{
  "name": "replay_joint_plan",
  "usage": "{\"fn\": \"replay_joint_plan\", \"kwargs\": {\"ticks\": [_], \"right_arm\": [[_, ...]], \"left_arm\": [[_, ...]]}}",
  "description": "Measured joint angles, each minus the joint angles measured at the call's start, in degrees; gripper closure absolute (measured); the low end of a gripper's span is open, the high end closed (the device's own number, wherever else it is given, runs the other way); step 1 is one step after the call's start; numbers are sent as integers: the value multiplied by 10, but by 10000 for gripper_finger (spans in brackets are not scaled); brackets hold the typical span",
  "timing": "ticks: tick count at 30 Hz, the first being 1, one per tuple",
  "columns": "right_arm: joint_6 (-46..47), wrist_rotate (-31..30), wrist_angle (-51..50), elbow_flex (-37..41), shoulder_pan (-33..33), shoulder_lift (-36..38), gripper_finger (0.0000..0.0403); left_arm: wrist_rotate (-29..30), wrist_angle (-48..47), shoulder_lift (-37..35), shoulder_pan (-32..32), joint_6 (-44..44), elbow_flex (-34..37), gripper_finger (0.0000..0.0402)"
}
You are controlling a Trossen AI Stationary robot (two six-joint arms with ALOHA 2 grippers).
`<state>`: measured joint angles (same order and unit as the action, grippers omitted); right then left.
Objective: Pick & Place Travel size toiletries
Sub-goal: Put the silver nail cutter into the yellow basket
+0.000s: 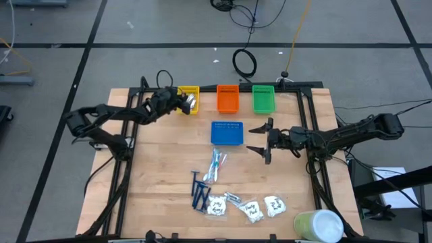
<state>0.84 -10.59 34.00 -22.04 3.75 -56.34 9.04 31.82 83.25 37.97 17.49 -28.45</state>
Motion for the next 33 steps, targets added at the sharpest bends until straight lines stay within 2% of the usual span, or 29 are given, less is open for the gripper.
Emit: {"fn": "replay_joint_plan", "kwargs": {"ticks": [7,14,16,19,21,23,26,30,33], "right_arm": [[0,1,0,0,0,0,94],[19,2,-1,0,3,-6,94],[40,3,-3,0,8,-15,94],[69,14,-1,-3,25,-40,94],[77,31,-4,-16,47,-63,94],[85,31,-24,-43,81,-89,94],[101,9,-125,-107,137,-138,94],[143,-14,-267,-219,202,-232,94],[170,-13,-308,-286,235,-311,94]], "left_arm": [[0,-2,21,-1,22,0,250],[-3,13,21,-2,22,0,211],[-36,26,21,-7,6,0,207],[-140,56,2,-29,-55,0,211],[-185,72,-22,-55,-80,0,217],[-196,75,-43,-87,-111,0,223],[-197,77,-79,-138,-151,0,232],[-173,74,-103,-190,-191,-1,238],[-149,84,-103,-216,-206,-1,237]]}}
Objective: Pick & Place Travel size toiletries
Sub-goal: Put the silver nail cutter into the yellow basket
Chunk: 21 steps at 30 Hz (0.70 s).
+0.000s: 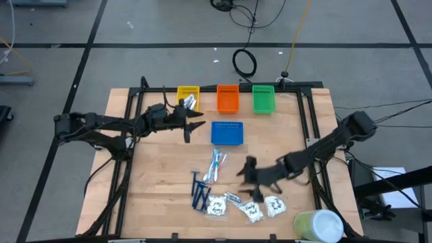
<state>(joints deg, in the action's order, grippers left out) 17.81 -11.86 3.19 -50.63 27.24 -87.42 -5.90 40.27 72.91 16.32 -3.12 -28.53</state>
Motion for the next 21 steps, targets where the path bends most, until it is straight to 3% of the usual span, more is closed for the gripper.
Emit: {"fn": "replay_joint_plan", "kwargs": {"ticks": [8,16,21], "right_arm": [[-2,-1,-36,-107,38,-150,94],[61,-5,-53,-117,37,-223,94],[82,-49,-96,-120,37,-232,94]], "left_arm": [[111,-2,4,-22,28,0,238],[110,-2,4,-34,136,0,232],[110,-16,4,-54,135,0,231]]}}
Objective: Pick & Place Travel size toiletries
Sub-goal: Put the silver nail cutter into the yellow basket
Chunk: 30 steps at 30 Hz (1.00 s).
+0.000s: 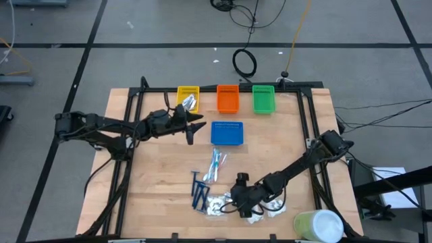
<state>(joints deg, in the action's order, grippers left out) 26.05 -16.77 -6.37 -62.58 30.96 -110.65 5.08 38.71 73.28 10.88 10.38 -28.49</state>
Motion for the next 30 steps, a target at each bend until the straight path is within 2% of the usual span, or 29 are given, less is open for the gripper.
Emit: {"fn": "replay_joint_plan", "kwargs": {"ticks": [4,13,18,27,30], "right_arm": [[-11,-37,-42,0,-8,12,94],[-64,-81,-81,4,-53,71,94],[-94,-55,-100,3,-63,103,94],[-148,-53,-177,4,-87,124,94],[-169,-17,-177,4,-113,116,94]], "left_arm": [[6,-8,0,-11,-1,0,231],[10,-22,0,-21,-1,0,231],[10,-37,0,-21,1,0,231],[10,-66,0,-21,3,0,231],[10,-65,0,-20,3,0,231]]}}
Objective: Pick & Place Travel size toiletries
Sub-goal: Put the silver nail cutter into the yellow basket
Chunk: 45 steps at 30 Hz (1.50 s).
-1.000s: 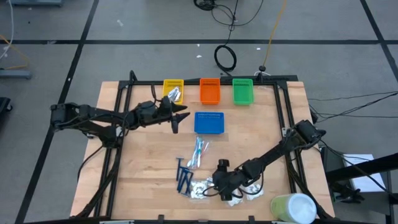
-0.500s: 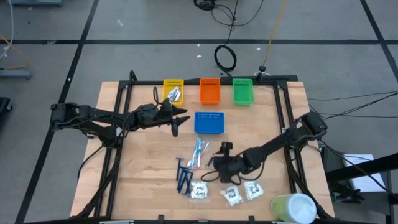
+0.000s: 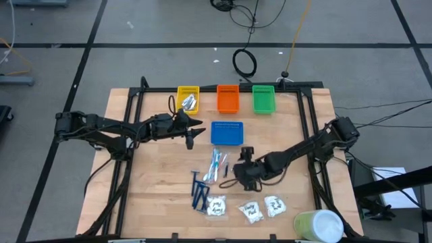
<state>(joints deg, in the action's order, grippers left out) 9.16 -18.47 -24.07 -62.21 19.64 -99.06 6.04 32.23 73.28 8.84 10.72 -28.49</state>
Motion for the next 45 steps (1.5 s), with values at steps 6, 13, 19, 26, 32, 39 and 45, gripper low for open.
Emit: {"fn": "replay_joint_plan", "kwargs": {"ticks": [6,13,19,26,32,39,45], "right_arm": [[-27,59,59,46,-43,-2,94],[-28,104,141,110,-70,1,99],[-20,126,150,133,-75,1,151],[-8,156,147,140,-74,0,261],[-4,173,145,141,-75,0,355],[3,177,160,144,-72,41,372],[-27,171,202,150,-62,140,372]], "left_arm": [[0,-9,0,0,-1,0,231],[0,-7,0,0,-16,0,231],[0,-8,0,0,-16,0,231],[0,-12,0,0,-16,0,231],[0,-12,0,0,-8,0,231],[0,-12,0,0,14,0,231],[0,-12,0,0,15,0,231]]}}
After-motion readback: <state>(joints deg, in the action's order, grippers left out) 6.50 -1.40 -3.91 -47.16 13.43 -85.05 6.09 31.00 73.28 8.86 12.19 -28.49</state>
